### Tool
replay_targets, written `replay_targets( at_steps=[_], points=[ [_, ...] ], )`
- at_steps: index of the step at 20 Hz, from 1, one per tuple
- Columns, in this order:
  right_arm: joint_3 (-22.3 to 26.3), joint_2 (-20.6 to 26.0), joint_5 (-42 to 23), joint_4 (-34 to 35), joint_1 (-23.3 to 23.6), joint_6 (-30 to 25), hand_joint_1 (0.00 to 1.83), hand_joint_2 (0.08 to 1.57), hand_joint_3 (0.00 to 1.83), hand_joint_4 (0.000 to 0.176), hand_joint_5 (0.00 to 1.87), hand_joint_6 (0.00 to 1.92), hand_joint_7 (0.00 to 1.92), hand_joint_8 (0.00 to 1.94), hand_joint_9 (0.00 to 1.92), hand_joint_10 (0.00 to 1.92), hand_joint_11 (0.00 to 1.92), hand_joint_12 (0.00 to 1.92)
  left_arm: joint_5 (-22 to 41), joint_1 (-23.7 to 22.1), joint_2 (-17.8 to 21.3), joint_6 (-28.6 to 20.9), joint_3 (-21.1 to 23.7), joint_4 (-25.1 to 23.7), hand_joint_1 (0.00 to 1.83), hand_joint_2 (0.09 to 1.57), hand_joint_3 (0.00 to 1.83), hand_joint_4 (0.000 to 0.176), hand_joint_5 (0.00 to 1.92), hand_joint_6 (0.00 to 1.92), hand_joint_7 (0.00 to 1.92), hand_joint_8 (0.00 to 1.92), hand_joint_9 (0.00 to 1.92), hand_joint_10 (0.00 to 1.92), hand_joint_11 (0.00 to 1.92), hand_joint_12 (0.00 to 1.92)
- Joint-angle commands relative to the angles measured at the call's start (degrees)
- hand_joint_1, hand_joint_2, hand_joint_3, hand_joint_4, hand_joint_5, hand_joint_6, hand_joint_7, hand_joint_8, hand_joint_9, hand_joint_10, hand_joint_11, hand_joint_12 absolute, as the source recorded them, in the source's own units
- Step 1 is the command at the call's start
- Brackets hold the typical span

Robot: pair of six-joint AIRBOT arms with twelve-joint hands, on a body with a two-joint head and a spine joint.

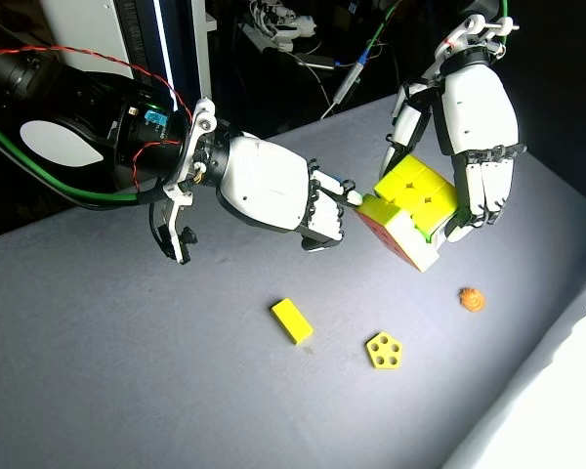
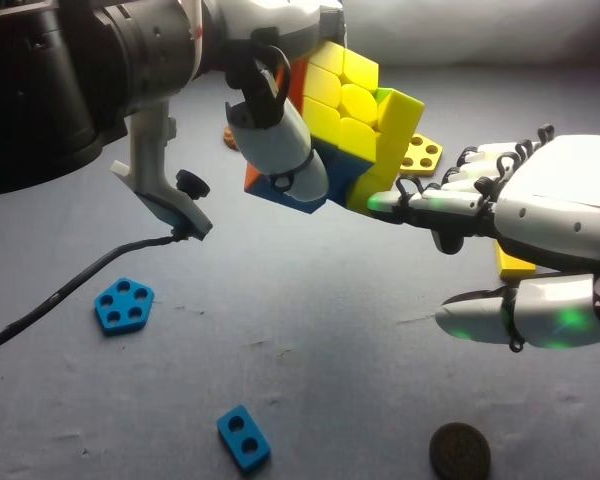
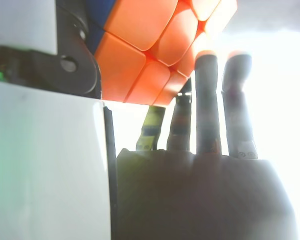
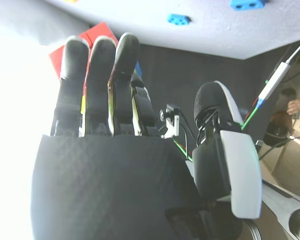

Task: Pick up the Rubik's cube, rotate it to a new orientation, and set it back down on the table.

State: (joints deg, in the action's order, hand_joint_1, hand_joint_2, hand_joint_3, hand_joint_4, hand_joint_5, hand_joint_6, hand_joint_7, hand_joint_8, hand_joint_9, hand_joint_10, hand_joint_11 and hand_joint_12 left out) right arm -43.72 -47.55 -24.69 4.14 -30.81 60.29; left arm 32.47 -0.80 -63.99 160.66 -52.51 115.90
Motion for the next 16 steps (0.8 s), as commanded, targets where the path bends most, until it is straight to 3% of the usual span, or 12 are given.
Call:
replay_targets(
  at_steps=[1, 11, 13, 15, 16],
  points=[
    [-0.29, -0.06, -6.29, 0.71, 1.03, 0.19, 0.19, 1.29, 0.00, 0.000, 0.08, 0.00, 0.30, 1.22, 0.26, 1.75, 0.16, 1.92, -3.98, -1.41, 0.42, -0.99, 0.09, -2.12, 1.02, 1.42, 0.00, 0.000, 0.53, 1.66, 0.42, 1.92, 0.32, 1.92, 0.36, 1.92],
    [-3.33, -4.24, -4.47, 6.35, 2.25, 4.16, 0.19, 1.29, 0.00, 0.000, 0.09, 0.01, 0.30, 1.22, 0.24, 1.76, 0.15, 1.92, -3.92, -1.57, 0.42, -0.99, 0.09, -1.75, 1.01, 1.43, 0.00, 0.000, 0.51, 1.68, 0.42, 1.92, 0.30, 1.92, 0.36, 1.92],
    [-3.34, -4.51, -4.48, 6.58, 2.34, 4.21, 0.19, 1.29, 0.00, 0.000, 0.06, 0.00, 0.31, 1.22, 0.25, 1.75, 0.17, 1.92, -3.73, -1.69, 0.42, -0.99, 0.09, -1.73, 0.97, 1.45, 0.01, 0.018, 0.46, 1.79, 0.40, 1.92, 0.30, 1.92, 0.35, 1.92],
    [-3.38, -4.81, -4.51, 6.82, 2.45, 4.34, 0.18, 1.29, 0.00, 0.000, 0.07, 0.01, 0.31, 1.22, 0.26, 1.76, 0.19, 1.92, -3.64, -1.77, 0.42, -0.99, 0.09, -1.72, 1.00, 1.43, 0.00, 0.000, 0.50, 1.71, 0.41, 1.92, 0.30, 1.92, 0.34, 1.92],
    [-3.45, -4.94, -4.59, 6.85, 2.53, 4.39, 0.19, 1.29, 0.00, 0.000, 0.07, 0.01, 0.34, 1.19, 0.26, 1.72, 0.17, 1.92, -3.63, -1.78, 0.42, -0.99, 0.09, -1.69, 1.00, 1.43, 0.00, 0.000, 0.51, 1.71, 0.41, 1.92, 0.32, 1.92, 0.36, 1.92]
  ],
)
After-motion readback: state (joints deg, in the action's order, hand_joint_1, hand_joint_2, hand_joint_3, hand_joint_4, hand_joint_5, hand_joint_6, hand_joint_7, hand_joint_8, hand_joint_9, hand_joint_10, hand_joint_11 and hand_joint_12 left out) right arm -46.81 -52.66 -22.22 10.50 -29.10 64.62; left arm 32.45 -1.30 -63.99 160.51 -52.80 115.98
